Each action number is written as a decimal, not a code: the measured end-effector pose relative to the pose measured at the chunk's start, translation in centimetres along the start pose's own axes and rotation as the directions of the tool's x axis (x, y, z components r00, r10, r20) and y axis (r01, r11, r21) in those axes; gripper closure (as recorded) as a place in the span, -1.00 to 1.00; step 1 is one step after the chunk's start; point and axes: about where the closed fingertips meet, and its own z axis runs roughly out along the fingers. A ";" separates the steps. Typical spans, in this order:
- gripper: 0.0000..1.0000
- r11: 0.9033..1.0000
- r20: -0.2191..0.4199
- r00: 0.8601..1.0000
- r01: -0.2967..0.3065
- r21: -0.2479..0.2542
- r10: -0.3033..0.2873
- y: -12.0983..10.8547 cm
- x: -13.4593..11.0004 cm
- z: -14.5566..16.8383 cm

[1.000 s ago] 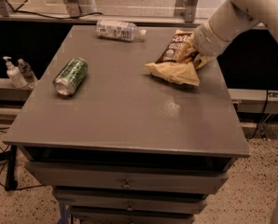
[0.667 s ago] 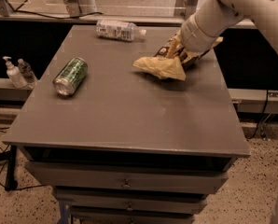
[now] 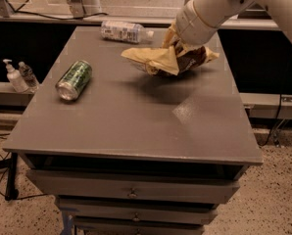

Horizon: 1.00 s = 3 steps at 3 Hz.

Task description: Pick brown chip bag

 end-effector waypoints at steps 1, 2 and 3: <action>1.00 0.999 0.034 0.999 0.013 0.033 -0.014 -1.1 -0.9 -2.3; 1.00 0.996 0.066 0.997 0.044 0.076 -0.049 -2.7 -2.1 -5.3; 1.00 0.990 0.095 0.992 0.072 0.120 -0.084 -4.4 -3.4 -7.7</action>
Offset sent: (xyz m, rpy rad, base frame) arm -0.0296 0.0032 0.1111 0.1301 -0.0704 0.1210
